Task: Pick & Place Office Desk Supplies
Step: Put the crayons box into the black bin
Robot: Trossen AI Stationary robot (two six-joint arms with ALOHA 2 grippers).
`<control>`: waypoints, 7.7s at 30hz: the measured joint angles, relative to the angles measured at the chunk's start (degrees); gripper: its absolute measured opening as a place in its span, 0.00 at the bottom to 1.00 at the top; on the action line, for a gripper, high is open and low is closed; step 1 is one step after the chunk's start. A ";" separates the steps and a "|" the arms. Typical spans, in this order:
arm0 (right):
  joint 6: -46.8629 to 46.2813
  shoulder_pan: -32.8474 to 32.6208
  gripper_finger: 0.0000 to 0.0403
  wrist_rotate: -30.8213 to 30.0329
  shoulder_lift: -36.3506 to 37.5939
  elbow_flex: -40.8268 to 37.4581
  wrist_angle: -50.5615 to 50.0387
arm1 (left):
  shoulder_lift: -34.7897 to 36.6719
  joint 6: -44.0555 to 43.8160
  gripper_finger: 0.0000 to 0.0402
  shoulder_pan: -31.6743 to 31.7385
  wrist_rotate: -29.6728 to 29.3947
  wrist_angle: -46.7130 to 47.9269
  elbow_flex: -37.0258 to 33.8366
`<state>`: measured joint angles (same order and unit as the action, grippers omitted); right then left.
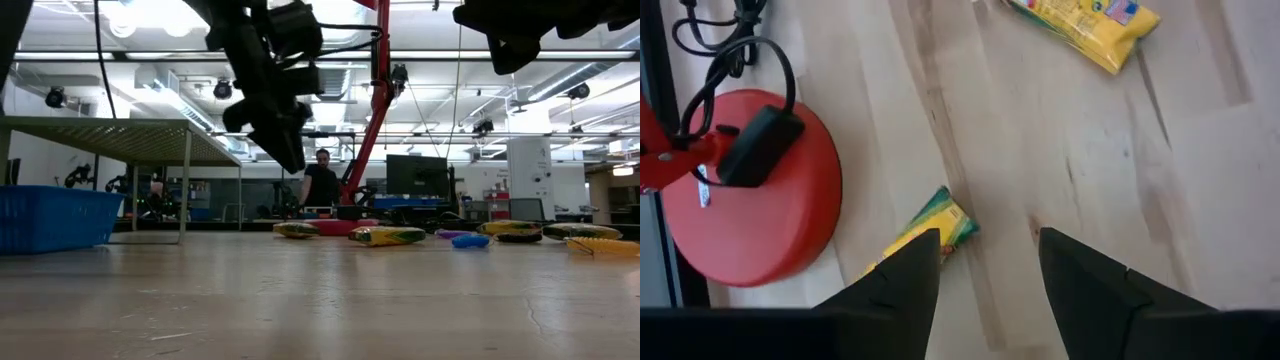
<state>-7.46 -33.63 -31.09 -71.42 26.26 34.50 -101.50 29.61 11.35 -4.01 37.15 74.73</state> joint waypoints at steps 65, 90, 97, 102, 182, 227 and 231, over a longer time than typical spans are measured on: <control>0.00 0.01 0.21 -0.02 0.00 0.00 0.02 | -0.38 15.17 0.67 1.24 -0.66 -19.68 -11.24; 0.00 0.01 0.18 -0.02 0.00 -0.02 -0.07 | -12.97 12.98 0.64 7.08 -1.27 -11.59 -2.63; 0.00 0.02 0.21 -0.01 0.00 -0.02 -0.04 | -12.97 13.42 0.57 7.10 -1.09 -11.37 -2.65; 0.00 0.00 0.22 -0.02 0.00 -0.02 -0.02 | -12.99 13.38 0.47 7.02 -1.06 -11.02 -2.70; 0.00 0.02 0.18 -0.02 0.00 -0.02 -1.22 | 11.44 -48.42 0.33 -40.94 -4.72 18.55 -2.63; 0.00 0.02 0.19 -0.02 -0.01 -0.02 -1.23 | 11.44 -80.80 0.33 -49.72 13.73 27.14 -20.71; 0.00 0.01 0.17 -0.02 0.00 -0.02 -1.22 | 11.44 -80.65 0.33 -49.72 13.73 25.47 -20.68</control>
<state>-7.46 -33.62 -31.11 -71.42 26.24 33.28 -90.06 -51.05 -38.37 9.72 62.62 54.04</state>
